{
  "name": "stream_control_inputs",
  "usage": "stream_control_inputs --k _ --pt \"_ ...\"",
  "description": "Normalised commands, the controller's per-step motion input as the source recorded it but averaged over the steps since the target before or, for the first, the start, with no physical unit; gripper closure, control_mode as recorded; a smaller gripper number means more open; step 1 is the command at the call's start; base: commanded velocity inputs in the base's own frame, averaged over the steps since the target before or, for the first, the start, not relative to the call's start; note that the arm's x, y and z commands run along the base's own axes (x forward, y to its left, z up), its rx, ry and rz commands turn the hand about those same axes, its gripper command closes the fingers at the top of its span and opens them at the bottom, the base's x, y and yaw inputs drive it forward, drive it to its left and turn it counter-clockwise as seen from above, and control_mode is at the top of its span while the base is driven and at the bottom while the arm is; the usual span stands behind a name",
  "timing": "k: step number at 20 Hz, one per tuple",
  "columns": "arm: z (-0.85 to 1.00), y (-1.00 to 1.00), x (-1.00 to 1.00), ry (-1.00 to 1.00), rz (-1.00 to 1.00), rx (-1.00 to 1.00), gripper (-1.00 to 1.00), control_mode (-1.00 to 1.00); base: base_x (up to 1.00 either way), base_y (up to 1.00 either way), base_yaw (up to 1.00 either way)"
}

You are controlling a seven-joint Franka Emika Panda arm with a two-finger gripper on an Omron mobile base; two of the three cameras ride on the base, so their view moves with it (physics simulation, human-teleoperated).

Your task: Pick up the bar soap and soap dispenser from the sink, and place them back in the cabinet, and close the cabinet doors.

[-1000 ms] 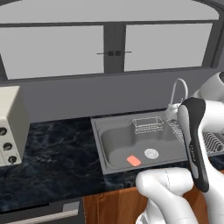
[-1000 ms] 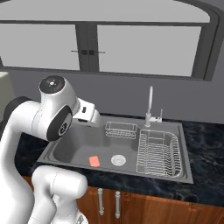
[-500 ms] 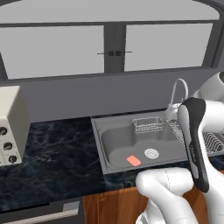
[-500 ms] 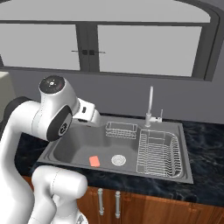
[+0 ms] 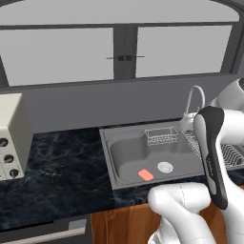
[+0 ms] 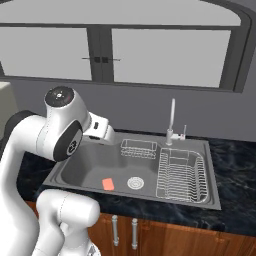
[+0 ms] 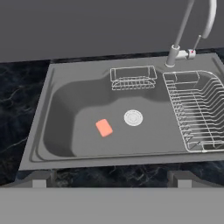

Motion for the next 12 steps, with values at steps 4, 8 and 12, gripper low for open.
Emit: stream_control_inputs --k 4,8,12 --pt "0.00 0.02 0.03 0.00 0.00 0.00 -1.00 -1.00 0.00 0.00 0.01" --pt "0.00 0.15 0.27 0.00 0.00 -0.01 -1.00 -1.00 0.00 0.00 0.00" --pt "0.00 0.24 0.28 0.04 0.00 -0.06 -1.00 -1.00 0.00 0.00 0.00"
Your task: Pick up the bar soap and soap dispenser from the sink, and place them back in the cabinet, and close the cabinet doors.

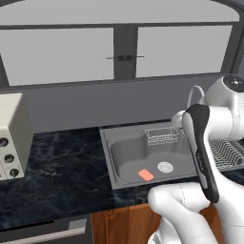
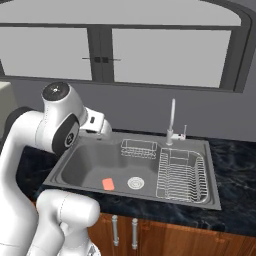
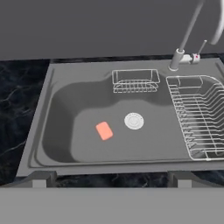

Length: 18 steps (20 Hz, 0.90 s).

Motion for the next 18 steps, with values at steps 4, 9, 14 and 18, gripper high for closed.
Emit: stream_control_inputs --k 4,9,14,18 --pt "-0.04 0.24 0.26 0.05 0.02 -0.08 -1.00 -1.00 0.00 0.00 0.00" --pt "-0.18 0.18 0.15 0.11 0.10 -0.01 -1.00 -1.00 0.00 0.00 0.00" --pt "-0.23 0.12 0.04 0.03 0.15 0.01 -1.00 -1.00 0.00 0.00 0.00" --pt "-0.21 0.11 0.15 0.00 0.16 0.00 -1.00 -1.00 0.00 0.00 0.00"
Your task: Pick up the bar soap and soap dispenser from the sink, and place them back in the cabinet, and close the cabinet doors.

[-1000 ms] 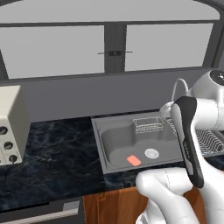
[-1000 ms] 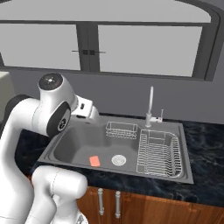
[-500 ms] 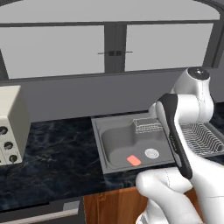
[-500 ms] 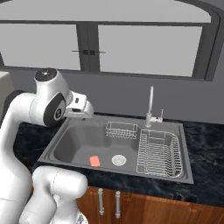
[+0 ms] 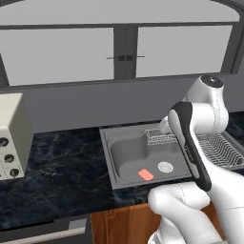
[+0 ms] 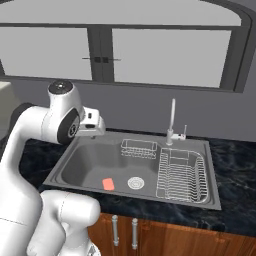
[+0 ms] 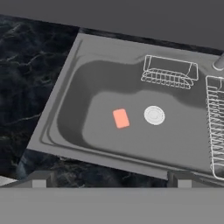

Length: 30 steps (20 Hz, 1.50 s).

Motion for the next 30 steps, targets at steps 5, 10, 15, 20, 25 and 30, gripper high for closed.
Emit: stream_control_inputs --k 5,10,15,20,25,30 --pt "-0.20 0.11 0.26 0.00 0.05 -0.05 -1.00 -1.00 0.00 0.00 0.00" --pt "-0.18 0.07 0.36 0.00 0.00 -0.05 -1.00 -1.00 0.00 0.00 0.00" --pt "-0.18 0.02 0.38 0.11 0.00 -0.01 -1.00 -1.00 0.00 0.00 0.00" --pt "-0.20 0.01 0.39 0.19 0.00 0.00 -1.00 -1.00 0.00 0.00 0.00" --pt "-0.21 0.00 0.28 0.07 0.00 0.00 -1.00 -1.00 0.00 0.00 0.00" --pt "-0.21 0.00 0.27 0.00 0.00 0.00 -1.00 -1.00 0.00 0.00 0.00"
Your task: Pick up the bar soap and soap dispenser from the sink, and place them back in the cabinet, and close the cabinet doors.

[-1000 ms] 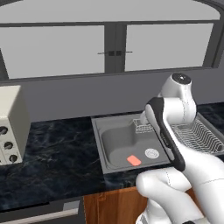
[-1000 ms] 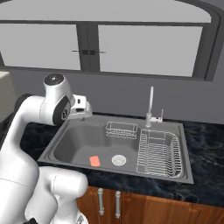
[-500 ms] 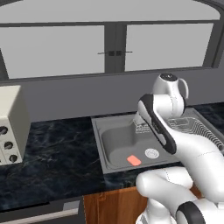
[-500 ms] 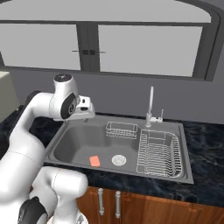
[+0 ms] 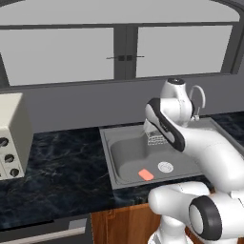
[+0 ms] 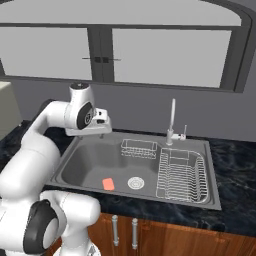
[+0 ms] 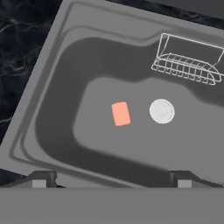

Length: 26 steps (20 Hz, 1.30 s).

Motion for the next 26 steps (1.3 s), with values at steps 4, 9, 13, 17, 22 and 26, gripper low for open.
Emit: stream_control_inputs --k 4,9,13,17,22,26 --pt "-0.24 0.00 0.21 0.00 0.00 0.00 -1.00 -1.00 0.00 0.00 0.00" --pt "-0.26 0.00 0.14 -0.01 0.00 0.00 -1.00 -1.00 0.00 0.00 0.00" --pt "-0.20 0.00 0.17 -0.06 0.00 0.00 -1.00 -1.00 0.00 0.00 0.00" --pt "-0.20 0.00 0.16 -0.02 0.00 0.00 -1.00 -1.00 0.00 0.00 0.00" --pt "-0.20 0.00 0.12 -0.02 0.00 0.00 -1.00 -1.00 0.00 0.00 0.00" --pt "-0.21 -0.02 0.06 0.00 0.00 0.00 -1.00 -1.00 0.00 0.00 0.00"
